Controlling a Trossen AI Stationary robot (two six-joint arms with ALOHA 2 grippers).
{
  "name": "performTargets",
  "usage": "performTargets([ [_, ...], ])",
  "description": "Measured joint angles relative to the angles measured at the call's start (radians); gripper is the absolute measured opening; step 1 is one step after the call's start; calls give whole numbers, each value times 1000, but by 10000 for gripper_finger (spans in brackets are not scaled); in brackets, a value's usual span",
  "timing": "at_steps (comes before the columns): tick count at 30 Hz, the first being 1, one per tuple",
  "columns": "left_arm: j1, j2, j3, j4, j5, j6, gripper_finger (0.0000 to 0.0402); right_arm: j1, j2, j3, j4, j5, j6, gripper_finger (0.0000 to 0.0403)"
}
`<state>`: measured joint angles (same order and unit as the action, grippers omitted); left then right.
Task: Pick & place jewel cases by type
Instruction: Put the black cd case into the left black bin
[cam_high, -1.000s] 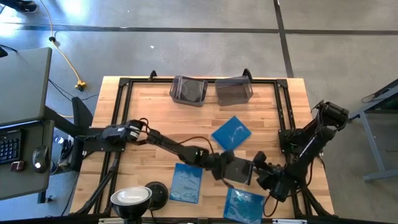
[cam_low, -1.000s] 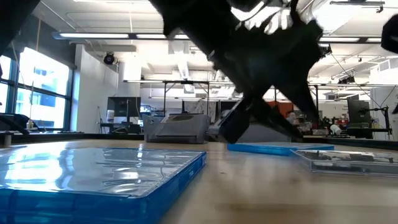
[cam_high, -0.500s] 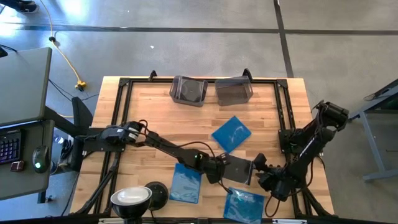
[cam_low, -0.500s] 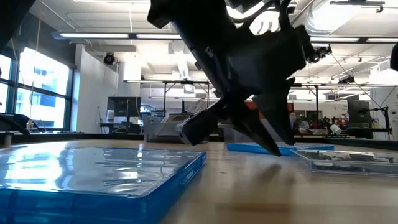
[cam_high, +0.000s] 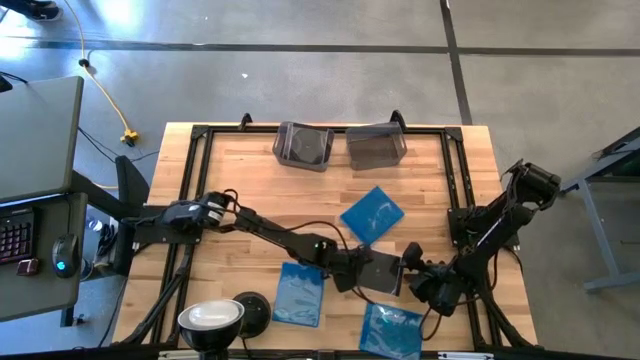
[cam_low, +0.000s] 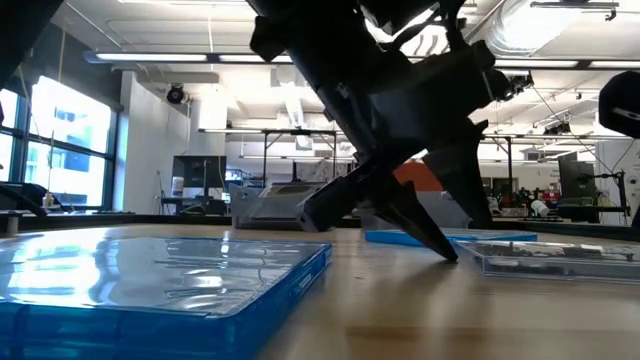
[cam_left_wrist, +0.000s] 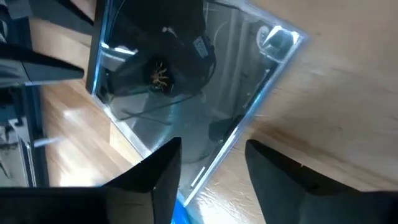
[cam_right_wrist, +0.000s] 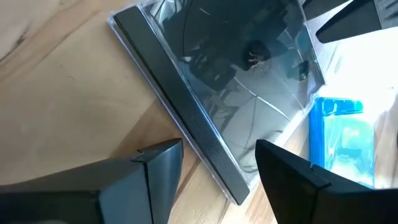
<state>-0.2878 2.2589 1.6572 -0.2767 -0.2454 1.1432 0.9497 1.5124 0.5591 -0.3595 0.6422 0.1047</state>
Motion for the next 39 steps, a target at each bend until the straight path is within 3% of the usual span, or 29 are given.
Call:
performTargets([
  [20,0,1,-25,117,4,61,189,-8,2,-3,118,13,-207,197],
  [26,1,5,-26,147,-134,84,186,-14,2,-3,131,31,-192,162],
  [29,3,5,-25,145,-214,109,168,-16,2,-2,137,53,-187,136],
  [33,2,5,-25,100,-230,110,125,-33,2,-2,134,86,-188,112],
  [39,3,5,-25,85,-265,107,61,-96,2,-2,132,19,-191,104],
])
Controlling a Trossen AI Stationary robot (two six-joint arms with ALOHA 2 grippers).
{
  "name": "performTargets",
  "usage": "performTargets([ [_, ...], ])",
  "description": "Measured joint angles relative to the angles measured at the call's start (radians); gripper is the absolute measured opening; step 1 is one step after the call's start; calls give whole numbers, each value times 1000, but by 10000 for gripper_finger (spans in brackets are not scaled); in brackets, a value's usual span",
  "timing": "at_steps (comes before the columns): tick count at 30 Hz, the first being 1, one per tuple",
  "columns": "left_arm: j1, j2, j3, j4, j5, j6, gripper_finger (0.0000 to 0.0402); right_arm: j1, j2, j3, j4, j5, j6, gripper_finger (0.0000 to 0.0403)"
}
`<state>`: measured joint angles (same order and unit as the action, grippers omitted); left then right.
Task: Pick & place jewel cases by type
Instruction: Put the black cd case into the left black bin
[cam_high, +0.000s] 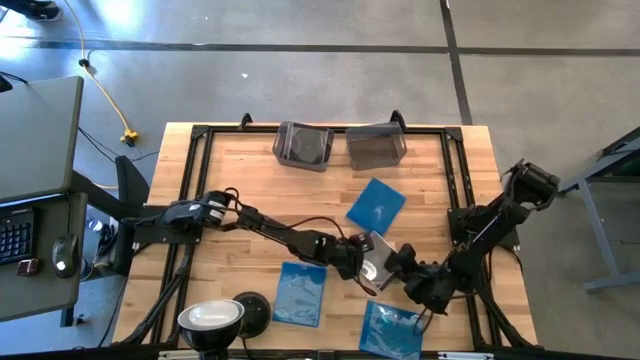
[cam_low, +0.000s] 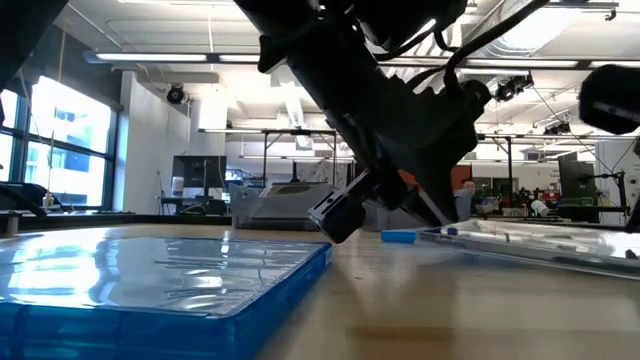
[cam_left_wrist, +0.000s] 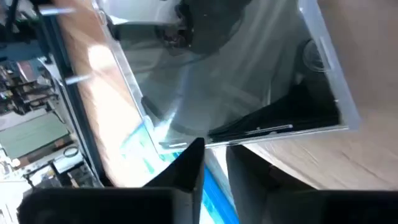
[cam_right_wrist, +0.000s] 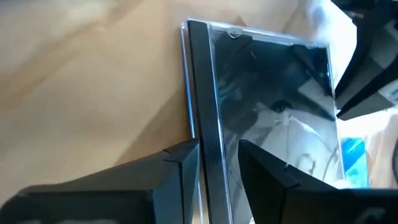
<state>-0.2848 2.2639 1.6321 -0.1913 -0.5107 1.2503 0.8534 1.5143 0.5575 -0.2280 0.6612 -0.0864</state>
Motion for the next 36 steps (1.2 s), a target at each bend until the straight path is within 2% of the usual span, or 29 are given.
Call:
performTargets([
  [12,0,-2,0,-93,-127,-63,11,-124,0,0,31,-12,-71,95],
  [22,0,-3,1,-231,-214,-179,7,-209,0,0,90,8,-98,83],
  [28,10,-3,1,-236,-264,-185,6,-243,0,0,84,9,-99,83],
  [34,59,-3,2,-203,-273,-182,6,-284,0,0,38,67,-66,83],
  [36,72,-5,13,-136,-227,-192,6,-308,-4,6,45,142,-26,82],
])
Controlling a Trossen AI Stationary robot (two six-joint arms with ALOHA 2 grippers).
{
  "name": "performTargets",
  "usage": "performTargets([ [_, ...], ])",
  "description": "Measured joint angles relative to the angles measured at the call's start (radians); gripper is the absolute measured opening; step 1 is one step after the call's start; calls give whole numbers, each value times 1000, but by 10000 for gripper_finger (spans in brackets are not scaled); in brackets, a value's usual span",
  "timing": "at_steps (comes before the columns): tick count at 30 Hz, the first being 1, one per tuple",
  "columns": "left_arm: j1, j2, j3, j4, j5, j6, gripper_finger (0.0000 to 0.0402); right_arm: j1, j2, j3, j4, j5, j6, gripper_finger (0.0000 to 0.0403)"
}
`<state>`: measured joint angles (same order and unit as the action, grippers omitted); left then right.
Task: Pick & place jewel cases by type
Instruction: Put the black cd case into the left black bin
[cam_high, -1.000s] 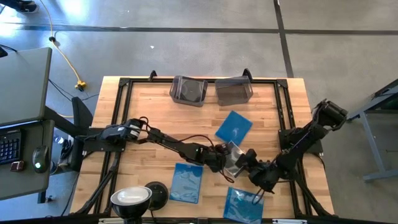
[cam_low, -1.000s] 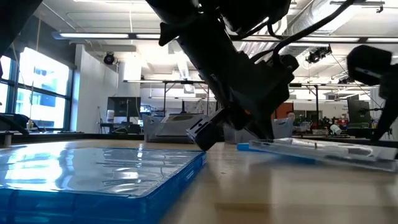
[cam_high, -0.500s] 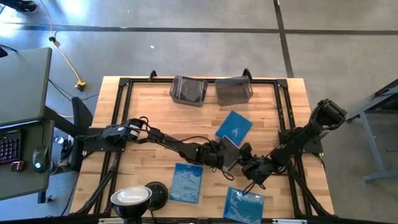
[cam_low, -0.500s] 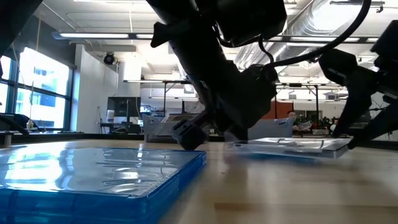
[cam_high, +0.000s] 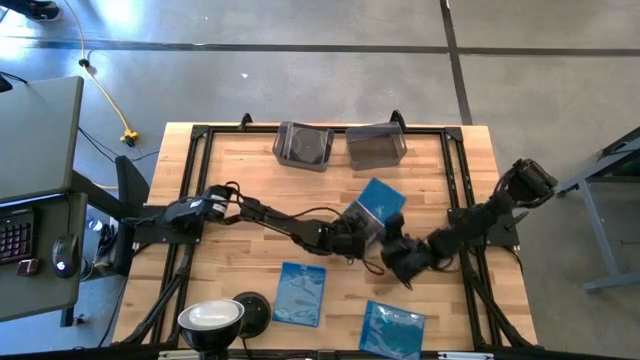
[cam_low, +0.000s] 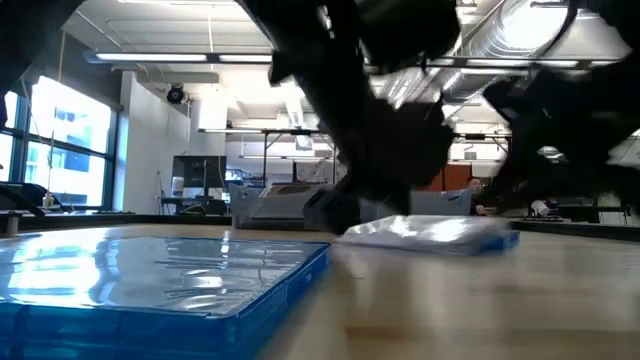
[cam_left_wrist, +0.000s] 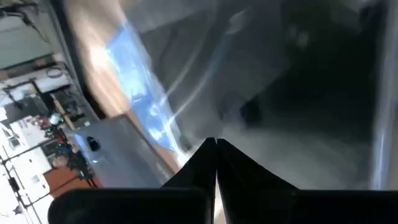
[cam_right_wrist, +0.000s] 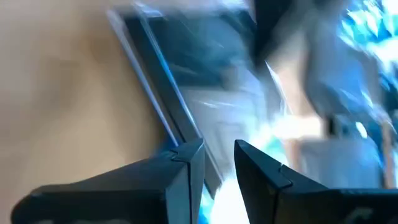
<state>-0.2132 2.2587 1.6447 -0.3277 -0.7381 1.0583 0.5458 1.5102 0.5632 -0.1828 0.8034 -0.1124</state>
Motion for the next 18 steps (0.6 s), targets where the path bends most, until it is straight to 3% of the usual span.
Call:
performTargets([
  [5,29,-1,12,58,58,36,6,-47,-2,-3,-22,106,55,82],
  [10,52,-2,25,53,44,30,6,-98,-1,-5,-47,-8,70,82],
  [14,62,-18,23,19,-39,-12,6,-104,-1,2,-49,14,86,82],
  [18,62,-81,23,-30,-20,-124,6,-102,-1,39,-54,-9,45,83],
])
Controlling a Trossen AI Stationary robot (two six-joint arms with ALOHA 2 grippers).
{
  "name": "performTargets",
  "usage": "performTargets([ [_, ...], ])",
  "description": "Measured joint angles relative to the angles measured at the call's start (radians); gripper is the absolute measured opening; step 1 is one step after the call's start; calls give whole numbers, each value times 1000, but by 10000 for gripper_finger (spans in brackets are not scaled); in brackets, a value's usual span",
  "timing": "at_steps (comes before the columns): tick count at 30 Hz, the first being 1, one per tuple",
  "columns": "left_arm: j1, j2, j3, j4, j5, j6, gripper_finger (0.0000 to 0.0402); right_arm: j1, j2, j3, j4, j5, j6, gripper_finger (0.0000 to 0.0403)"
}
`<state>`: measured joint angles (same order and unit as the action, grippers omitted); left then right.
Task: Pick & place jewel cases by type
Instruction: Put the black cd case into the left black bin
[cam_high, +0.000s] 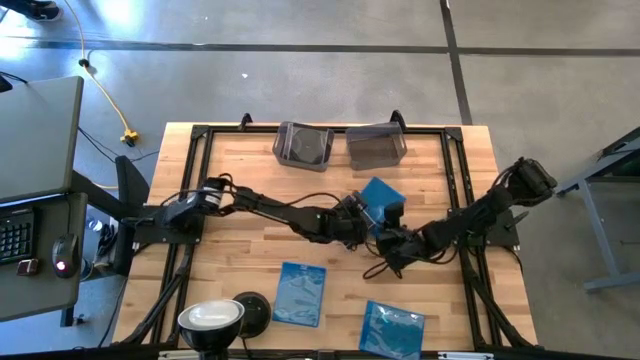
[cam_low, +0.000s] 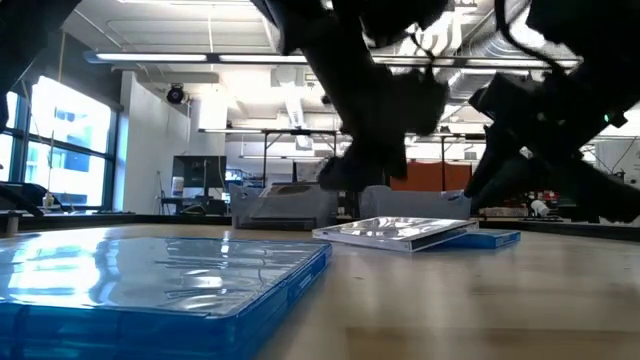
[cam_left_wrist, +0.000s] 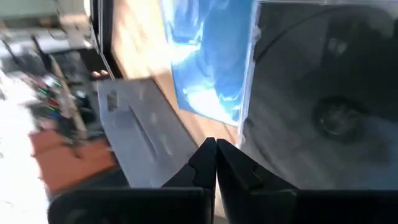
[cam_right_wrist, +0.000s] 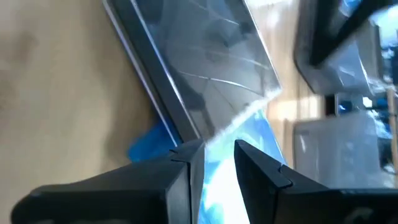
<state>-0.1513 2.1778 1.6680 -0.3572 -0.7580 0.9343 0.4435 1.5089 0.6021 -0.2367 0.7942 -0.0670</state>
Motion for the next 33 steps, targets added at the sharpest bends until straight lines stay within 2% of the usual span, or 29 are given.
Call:
performTargets([
  [2,6,-47,-1,-58,44,-123,6,0,0,24,-5,-33,-19,83],
  [4,27,-104,-1,-140,130,-286,6,0,0,51,-6,-51,-31,83],
  [8,122,-170,-1,-249,439,-658,6,0,0,99,-9,-96,-81,91],
  [10,175,-173,-2,-291,560,-787,6,0,0,116,-13,-131,-95,106],
  [15,270,-166,-5,-327,798,-935,7,-1,0,130,-12,-147,-78,162],
  [18,300,-165,-7,-331,911,-943,13,0,0,130,-20,-161,-66,194],
  [24,329,-165,-7,-321,1042,-1001,69,1,1,128,-21,-201,-63,217],
  [29,328,-143,-8,-326,1013,-1017,149,1,1,128,-20,-204,-31,215],
  [33,328,-93,-5,-313,1028,-1126,202,2,18,128,-16,-211,-24,214],
])
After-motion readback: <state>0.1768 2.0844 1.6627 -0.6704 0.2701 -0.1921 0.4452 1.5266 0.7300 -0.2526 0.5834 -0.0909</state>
